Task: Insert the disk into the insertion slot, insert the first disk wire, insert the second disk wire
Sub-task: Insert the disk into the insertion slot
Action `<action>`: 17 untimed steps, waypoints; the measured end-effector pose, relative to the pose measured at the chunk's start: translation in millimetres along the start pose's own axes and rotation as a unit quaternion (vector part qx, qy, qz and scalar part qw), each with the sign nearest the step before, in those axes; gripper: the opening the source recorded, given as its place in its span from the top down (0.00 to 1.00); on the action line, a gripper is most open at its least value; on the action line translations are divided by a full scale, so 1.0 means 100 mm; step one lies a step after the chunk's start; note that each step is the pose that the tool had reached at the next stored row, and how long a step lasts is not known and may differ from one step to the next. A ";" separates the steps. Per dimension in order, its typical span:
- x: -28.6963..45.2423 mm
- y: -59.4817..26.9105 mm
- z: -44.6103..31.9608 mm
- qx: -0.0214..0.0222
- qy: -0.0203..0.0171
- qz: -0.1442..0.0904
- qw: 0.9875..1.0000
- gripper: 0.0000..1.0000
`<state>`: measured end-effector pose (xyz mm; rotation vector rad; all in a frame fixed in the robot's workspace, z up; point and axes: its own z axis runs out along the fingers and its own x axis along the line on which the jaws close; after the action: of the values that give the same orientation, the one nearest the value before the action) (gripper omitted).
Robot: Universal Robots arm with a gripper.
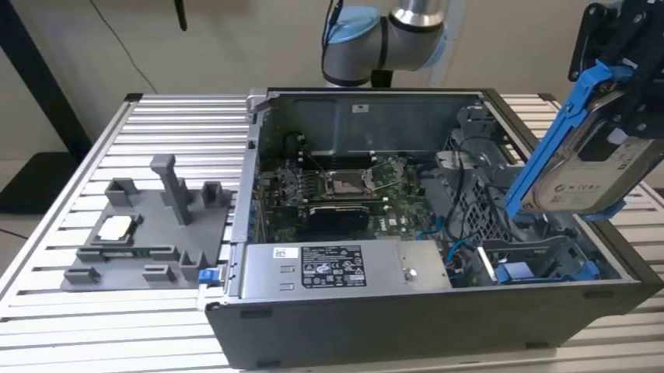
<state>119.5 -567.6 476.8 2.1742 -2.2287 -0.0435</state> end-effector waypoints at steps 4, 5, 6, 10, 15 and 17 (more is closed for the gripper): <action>0.006 -0.003 0.062 0.000 0.000 0.000 1.000 0.67; 0.008 -0.004 0.077 0.000 0.000 0.000 1.000 0.67; 0.010 -0.004 0.094 0.000 0.000 0.000 1.000 0.67; 0.018 -0.009 0.155 0.000 0.000 0.000 1.000 0.67; 0.021 -0.013 0.228 0.000 0.000 0.000 1.000 0.67; 0.021 -0.014 0.250 0.000 0.000 0.000 1.000 0.67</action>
<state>119.9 -569.7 451.8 2.1743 -2.2287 -0.0437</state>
